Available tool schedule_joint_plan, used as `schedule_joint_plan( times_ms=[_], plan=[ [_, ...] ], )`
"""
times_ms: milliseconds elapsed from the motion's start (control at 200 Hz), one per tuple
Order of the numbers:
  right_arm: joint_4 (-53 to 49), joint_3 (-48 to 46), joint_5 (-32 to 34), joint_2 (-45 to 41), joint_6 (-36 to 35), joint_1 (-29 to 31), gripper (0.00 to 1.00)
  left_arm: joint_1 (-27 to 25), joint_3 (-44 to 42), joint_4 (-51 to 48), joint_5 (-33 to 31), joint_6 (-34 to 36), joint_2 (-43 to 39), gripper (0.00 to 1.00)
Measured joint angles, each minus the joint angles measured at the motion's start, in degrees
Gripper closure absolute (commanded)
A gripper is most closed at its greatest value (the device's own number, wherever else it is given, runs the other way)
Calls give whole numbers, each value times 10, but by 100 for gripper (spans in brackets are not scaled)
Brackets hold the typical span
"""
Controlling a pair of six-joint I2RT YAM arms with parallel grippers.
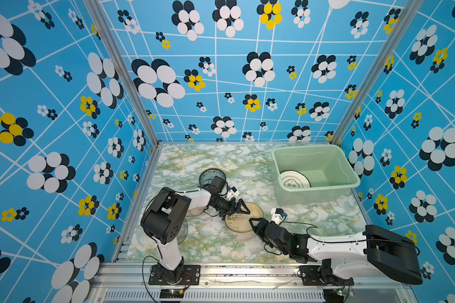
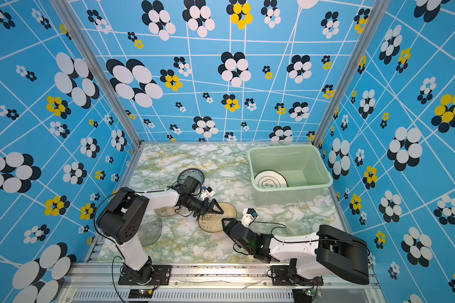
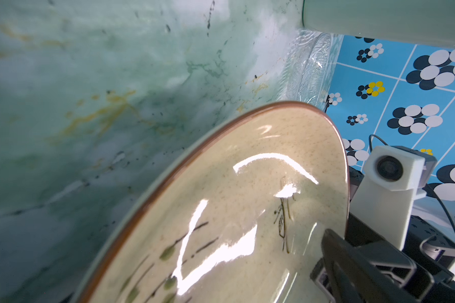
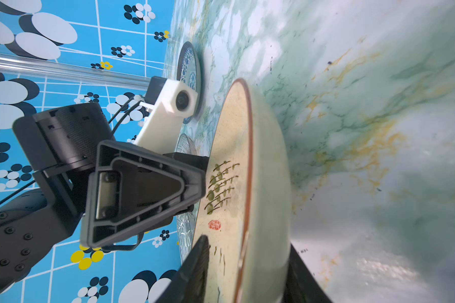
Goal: Place the plates into the plastic bin on the countertop
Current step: 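Tilt the beige plate up with the left gripper while the right grips its raised edge, then lift the beige plate with the right gripper while the left releases and withdraws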
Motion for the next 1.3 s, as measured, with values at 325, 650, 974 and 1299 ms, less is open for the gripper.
schedule_joint_plan(
  times_ms=[325, 650, 974, 1299],
  plan=[
    [3, 0, 10, 10, 9, 0, 74, 0, -3, -20, -7, 0, -10, 1],
    [-34, -4, 21, 4, 7, 0, 84, 5, -4, -40, -13, -2, -31, 1],
    [-170, -4, 50, -128, -16, 0, 90, 35, 1, -67, -15, 1, -72, 1],
    [-331, 34, 67, -220, -66, 0, 91, 99, 49, -94, -18, -1, -185, 1]
  ],
)
